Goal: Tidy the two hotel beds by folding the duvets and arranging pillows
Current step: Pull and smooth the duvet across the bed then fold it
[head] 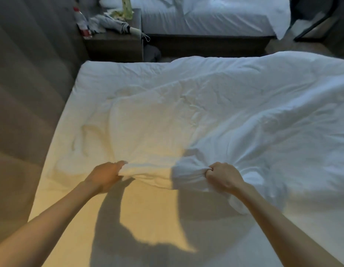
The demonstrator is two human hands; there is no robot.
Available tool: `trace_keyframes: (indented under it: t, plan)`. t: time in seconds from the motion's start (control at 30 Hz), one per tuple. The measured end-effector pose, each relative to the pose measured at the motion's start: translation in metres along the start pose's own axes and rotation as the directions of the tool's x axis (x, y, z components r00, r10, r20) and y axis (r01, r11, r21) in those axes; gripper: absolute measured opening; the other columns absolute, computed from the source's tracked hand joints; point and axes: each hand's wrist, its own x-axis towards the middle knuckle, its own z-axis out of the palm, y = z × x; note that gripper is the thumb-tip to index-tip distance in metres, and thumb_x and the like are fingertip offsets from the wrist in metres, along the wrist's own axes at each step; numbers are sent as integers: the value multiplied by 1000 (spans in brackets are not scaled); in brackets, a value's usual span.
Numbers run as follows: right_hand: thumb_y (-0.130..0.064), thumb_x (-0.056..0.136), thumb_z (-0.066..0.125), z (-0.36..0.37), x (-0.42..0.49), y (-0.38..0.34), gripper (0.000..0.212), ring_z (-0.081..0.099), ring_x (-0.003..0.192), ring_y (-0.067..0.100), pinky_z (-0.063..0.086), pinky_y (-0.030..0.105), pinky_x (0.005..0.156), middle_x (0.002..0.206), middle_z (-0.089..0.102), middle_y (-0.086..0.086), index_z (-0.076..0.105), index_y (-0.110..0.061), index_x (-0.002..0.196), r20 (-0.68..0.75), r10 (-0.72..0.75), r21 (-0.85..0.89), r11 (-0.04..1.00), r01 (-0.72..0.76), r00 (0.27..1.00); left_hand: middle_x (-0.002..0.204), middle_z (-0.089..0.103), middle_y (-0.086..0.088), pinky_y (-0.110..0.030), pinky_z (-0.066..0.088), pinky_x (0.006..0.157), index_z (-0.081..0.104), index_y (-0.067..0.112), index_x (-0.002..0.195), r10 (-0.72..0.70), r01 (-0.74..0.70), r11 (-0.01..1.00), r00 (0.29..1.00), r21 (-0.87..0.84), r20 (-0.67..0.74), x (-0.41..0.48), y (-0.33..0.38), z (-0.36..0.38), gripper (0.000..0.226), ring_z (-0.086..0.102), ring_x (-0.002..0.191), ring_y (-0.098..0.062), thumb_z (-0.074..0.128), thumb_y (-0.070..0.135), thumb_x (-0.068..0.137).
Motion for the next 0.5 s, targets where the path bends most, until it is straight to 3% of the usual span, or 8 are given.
trace_keyframes:
  t: [0.17, 0.27, 0.37, 0.5]
  plan:
    - [-31, 88, 40, -2, -69, 15, 32, 60, 95, 33, 40, 30, 71, 110, 66, 18, 65, -12, 95, 1, 125, -117, 985, -124, 992, 113, 68, 0, -29, 45, 73, 50, 31, 132, 31, -33, 998, 999, -61, -42, -116, 48, 29, 43, 63, 97, -20, 44, 54, 95]
    - [-34, 90, 35, -1, -126, 26, 43, 57, 110, 32, 41, 31, 81, 125, 60, 15, 62, -11, 115, -41, 191, -163, 967, -195, 981, 109, 68, -2, -30, 43, 70, 54, 28, 125, 57, -61, 997, 995, -48, -82, -162, 74, 37, 41, 63, 95, -22, 47, 54, 93]
    - [-28, 93, 39, 1, -184, 32, 36, 59, 106, 35, 41, 33, 78, 120, 63, 18, 63, -9, 111, -145, 259, -116, 954, -276, 955, 109, 68, -3, -30, 44, 71, 55, 27, 122, 115, -113, 993, 981, 20, -155, -194, 86, 27, 40, 63, 96, -23, 49, 53, 93]
    - [-28, 92, 38, 10, -235, 26, 36, 59, 96, 35, 41, 33, 72, 112, 65, 19, 62, -7, 106, -171, 251, -96, 958, -270, 953, 101, 69, 1, -26, 37, 62, 58, 29, 112, 184, -163, 980, 957, 112, -226, -238, 84, 20, 37, 64, 86, -19, 43, 58, 94]
